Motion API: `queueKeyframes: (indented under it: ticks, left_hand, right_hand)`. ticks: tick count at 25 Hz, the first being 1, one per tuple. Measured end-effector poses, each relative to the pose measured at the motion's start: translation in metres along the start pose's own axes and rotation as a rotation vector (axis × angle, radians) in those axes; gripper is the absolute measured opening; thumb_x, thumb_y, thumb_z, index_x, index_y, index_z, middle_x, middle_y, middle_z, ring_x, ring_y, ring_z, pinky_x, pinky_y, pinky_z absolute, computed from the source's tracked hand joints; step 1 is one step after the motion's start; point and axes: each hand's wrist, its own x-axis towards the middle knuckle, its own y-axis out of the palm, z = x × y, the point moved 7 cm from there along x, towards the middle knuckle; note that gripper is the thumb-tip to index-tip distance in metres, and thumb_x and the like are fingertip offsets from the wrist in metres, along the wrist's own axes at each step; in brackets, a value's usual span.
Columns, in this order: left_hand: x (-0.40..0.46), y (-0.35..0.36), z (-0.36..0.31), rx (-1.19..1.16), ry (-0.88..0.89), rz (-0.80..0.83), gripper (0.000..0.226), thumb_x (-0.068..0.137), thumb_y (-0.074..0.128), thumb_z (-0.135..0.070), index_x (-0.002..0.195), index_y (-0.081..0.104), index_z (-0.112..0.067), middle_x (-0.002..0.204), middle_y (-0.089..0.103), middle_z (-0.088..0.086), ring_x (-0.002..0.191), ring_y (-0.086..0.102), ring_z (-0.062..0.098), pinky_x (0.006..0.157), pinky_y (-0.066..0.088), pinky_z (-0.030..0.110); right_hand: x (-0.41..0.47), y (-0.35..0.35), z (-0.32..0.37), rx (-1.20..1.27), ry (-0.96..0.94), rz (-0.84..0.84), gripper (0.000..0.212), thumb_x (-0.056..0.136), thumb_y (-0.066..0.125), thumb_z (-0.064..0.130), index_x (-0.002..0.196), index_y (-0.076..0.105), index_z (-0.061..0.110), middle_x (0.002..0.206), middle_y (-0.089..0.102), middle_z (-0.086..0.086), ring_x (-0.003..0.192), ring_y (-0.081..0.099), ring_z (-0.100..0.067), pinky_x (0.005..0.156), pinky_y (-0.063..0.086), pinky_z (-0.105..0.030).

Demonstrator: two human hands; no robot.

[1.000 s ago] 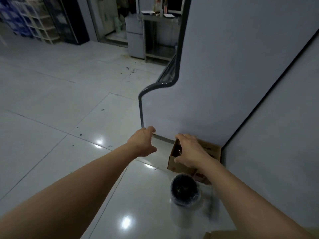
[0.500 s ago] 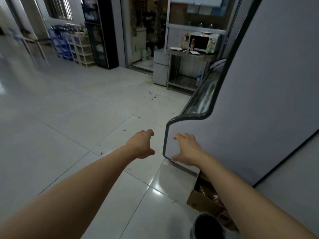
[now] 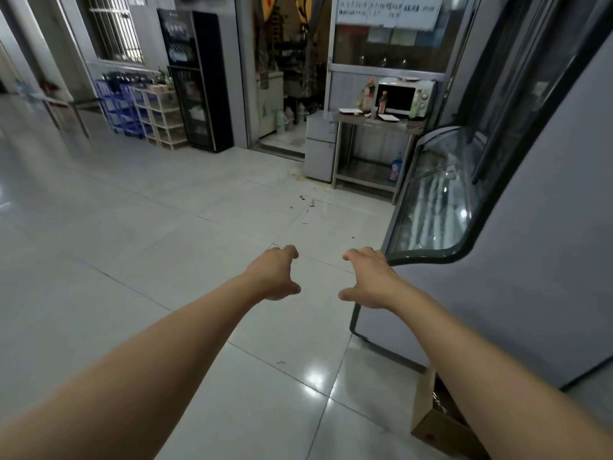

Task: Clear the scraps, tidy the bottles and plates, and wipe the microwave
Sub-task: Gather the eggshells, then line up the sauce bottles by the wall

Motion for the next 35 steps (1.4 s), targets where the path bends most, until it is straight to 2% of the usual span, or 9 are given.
queueKeyframes:
  ticks: [6, 20, 30, 35]
  left_hand:
    - [0.07, -0.035, 0.033, -0.009, 0.008, -0.023, 0.069, 0.08, 0.07, -0.028, 0.139, 0.034, -0.019, 0.134, 0.047, 0.008, 0.12, 0.048, 0.024, 0.093, 0.043, 0.033]
    - [0.302, -0.111, 0.053, 0.04, -0.014, -0.084, 0.073, 0.08, 0.07, -0.026, 0.141, 0.03, -0.018, 0.136, 0.046, 0.009, 0.122, 0.046, 0.025, 0.097, 0.043, 0.036]
    - [0.488, -0.163, 0.072, 0.098, 0.136, -0.076, 0.073, 0.08, 0.071, -0.028, 0.14, 0.031, -0.019, 0.138, 0.043, 0.008, 0.123, 0.046, 0.027, 0.1, 0.043, 0.038]
    - [0.601, -0.199, 0.09, 0.102, 0.23, -0.042, 0.071, 0.08, 0.07, -0.027, 0.14, 0.033, -0.018, 0.137, 0.045, 0.008, 0.123, 0.046, 0.025, 0.098, 0.042, 0.035]
  right_hand:
    - [0.086, -0.009, 0.022, -0.005, 0.002, 0.008, 0.077, 0.08, 0.069, 0.032, 0.143, 0.027, 0.019, 0.145, 0.028, -0.005, 0.135, 0.022, -0.024, 0.105, 0.035, -0.039]
    - [0.335, -0.067, -0.004, 0.031, -0.021, -0.013, 0.081, 0.08, 0.068, 0.035, 0.145, 0.022, 0.02, 0.147, 0.024, -0.004, 0.136, 0.022, -0.025, 0.108, 0.033, -0.042]
    - [0.506, -0.106, -0.02, 0.01, 0.086, -0.087, 0.084, 0.079, 0.07, 0.036, 0.145, 0.022, 0.019, 0.147, 0.025, -0.003, 0.136, 0.023, -0.025, 0.108, 0.032, -0.04]
    - [0.597, -0.13, -0.016, 0.033, 0.165, -0.126, 0.084, 0.08, 0.071, 0.035, 0.146, 0.022, 0.02, 0.149, 0.023, -0.004, 0.138, 0.024, -0.026, 0.109, 0.032, -0.04]
